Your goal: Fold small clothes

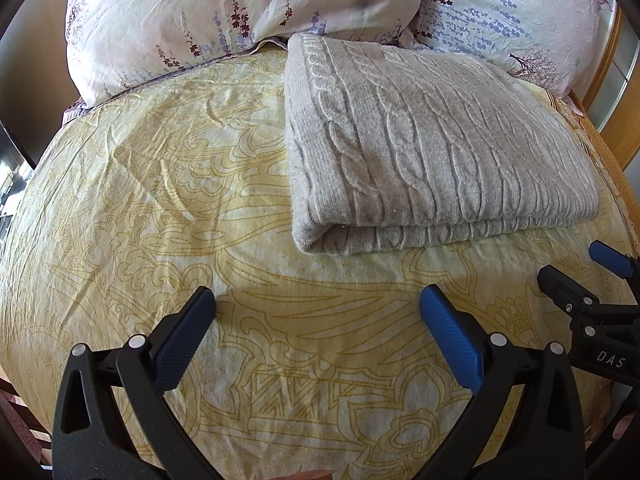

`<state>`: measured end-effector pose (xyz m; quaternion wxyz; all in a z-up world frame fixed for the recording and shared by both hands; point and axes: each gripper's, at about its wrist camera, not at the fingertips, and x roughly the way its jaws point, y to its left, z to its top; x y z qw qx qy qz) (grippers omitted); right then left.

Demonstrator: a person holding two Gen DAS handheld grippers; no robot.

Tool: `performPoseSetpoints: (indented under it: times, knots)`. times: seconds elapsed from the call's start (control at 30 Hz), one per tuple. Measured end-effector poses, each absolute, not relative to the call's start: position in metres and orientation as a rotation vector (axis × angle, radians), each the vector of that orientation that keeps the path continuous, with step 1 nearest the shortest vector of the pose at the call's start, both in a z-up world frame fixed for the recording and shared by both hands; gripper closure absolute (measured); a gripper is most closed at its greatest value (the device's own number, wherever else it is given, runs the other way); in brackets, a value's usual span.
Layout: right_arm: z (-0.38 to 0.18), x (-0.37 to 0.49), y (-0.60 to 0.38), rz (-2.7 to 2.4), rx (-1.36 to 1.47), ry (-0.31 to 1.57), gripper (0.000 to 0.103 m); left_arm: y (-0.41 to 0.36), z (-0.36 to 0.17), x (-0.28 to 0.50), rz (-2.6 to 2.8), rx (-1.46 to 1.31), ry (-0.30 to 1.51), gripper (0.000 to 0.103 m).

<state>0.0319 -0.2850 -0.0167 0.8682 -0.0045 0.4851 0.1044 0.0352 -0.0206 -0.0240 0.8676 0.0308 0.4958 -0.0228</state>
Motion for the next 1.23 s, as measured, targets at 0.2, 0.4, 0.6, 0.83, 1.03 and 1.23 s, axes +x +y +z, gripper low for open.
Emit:
performPoseSetpoints:
  times: [0.2,0.4,0.6,0.83,1.03,1.23]
  knots:
    - [-0.0167,0.0319,-0.2849,0.219,-0.010,1.016,0.001,-0.0199,-0.0239,0.0363,-0.048,0.065,1.043,0.002]
    - [-0.0166,0.0320,-0.2849,0.219,-0.010,1.015,0.001,-0.0197,-0.0241,0.0373,-0.047,0.064,1.046,0.002]
    - [-0.0165,0.0321,-0.2848,0.219,-0.010,1.015,0.001,-0.0192,-0.0253,0.0392,-0.044,0.062,1.060,0.002]
    - [-0.0165,0.0321,-0.2847,0.219,-0.010,1.015,0.001,-0.0190,-0.0260,0.0442,-0.038,0.058,1.077,0.002]
    - [-0.0166,0.0316,-0.2846,0.218,-0.010,1.015,0.001,-0.0185,-0.0263,0.0446,-0.039,0.060,1.078,0.002]
    - [-0.0162,0.0314,-0.2844,0.220,-0.011,1.013,0.001,-0.0184,-0.0264,0.0448,-0.039,0.060,1.079,0.002]
